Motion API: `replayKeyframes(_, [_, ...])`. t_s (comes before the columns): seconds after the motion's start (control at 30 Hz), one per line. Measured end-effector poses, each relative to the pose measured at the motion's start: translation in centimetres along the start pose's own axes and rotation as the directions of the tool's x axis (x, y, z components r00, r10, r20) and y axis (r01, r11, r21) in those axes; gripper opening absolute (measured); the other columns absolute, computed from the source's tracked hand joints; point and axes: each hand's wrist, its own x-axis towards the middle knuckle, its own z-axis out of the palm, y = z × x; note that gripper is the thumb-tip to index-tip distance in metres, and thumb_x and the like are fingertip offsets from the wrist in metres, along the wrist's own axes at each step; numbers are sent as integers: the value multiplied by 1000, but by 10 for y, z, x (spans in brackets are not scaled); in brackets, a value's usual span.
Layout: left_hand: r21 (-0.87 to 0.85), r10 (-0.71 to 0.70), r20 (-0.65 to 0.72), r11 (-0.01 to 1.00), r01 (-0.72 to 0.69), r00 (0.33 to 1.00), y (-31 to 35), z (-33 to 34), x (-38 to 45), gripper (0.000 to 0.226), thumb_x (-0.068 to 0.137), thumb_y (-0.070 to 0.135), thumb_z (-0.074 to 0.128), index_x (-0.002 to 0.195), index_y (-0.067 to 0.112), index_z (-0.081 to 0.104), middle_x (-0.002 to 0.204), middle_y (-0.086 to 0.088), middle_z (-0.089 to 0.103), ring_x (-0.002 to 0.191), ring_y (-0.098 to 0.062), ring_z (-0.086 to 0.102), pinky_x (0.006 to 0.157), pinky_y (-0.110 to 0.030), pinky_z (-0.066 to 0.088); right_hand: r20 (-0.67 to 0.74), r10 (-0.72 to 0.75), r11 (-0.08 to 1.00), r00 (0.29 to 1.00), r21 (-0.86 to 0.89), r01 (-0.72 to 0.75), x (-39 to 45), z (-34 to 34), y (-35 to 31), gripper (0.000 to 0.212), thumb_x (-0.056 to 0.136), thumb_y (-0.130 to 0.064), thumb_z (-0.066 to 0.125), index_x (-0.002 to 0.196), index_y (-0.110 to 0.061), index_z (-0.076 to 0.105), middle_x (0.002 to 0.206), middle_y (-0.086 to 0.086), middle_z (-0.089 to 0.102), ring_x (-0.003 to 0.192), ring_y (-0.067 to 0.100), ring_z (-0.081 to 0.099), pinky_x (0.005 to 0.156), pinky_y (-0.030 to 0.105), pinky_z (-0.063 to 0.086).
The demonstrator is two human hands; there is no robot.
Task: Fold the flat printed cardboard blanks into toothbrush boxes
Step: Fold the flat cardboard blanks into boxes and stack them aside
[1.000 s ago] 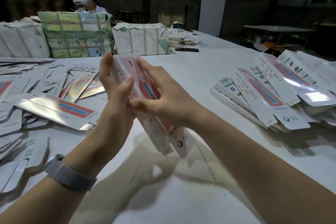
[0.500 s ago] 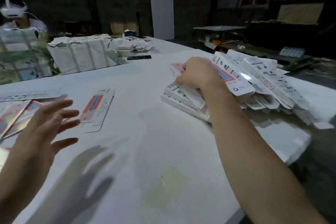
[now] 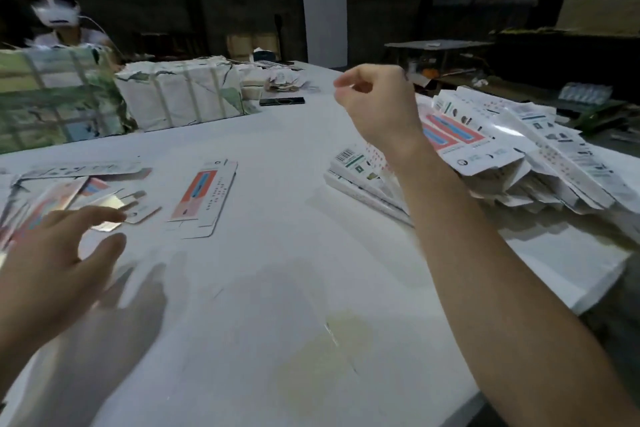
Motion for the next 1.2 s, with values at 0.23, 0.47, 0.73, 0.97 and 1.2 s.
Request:
replayKeyframes(0.23, [238, -318, 43, 924, 300, 947, -8, -13, 3, 50, 60, 56, 40, 106, 41, 55, 101, -18, 58, 85, -43, 59, 79, -52, 53, 605, 32, 670, 796, 577, -466, -75, 69, -42, 17, 96, -15, 57, 91, -13, 73, 68, -1, 52, 61, 12, 44, 54, 25, 30])
replayKeyframes(0.47, [306, -563, 100, 802, 513, 821, -67, -29, 0, 53, 62, 54, 52, 108, 28, 52, 114, -26, 55, 97, -55, 57, 85, -65, 52, 752, -42, 661, 658, 515, -545, -113, 95, -44, 21, 98, -22, 54, 89, -16, 72, 68, -3, 53, 60, 12, 44, 56, 26, 30])
replayKeyframes(0.73, [513, -679, 7, 632, 581, 734, -8, -43, -12, 54, 82, 46, 45, 132, 26, 47, 144, -19, 42, 138, -51, 26, 112, -57, 21, 788, -146, 734, 598, 491, -468, -138, 108, -44, 22, 89, -29, 58, 83, -21, 78, 68, 1, 56, 61, 12, 47, 52, 22, 30])
replayKeyframes(0.97, [541, -663, 58, 649, 535, 746, -9, -34, -9, 99, 60, 97, 39, 134, 32, 44, 147, -20, 41, 139, -53, 22, 109, -63, 20, 781, -169, 764, 601, 489, -421, -148, 112, -47, 27, 99, -22, 53, 89, -22, 78, 70, 0, 58, 65, 10, 49, 53, 23, 33])
replayKeyframes(1.2, [529, -616, 80, 693, 491, 784, 4, -23, -8, 95, 70, 83, 37, 141, 21, 43, 153, -28, 31, 145, -48, 15, 113, -62, 17, 790, -182, 761, 585, 490, -426, -151, 122, -58, 22, 88, -31, 57, 88, -23, 78, 71, 1, 60, 65, 12, 51, 52, 21, 36])
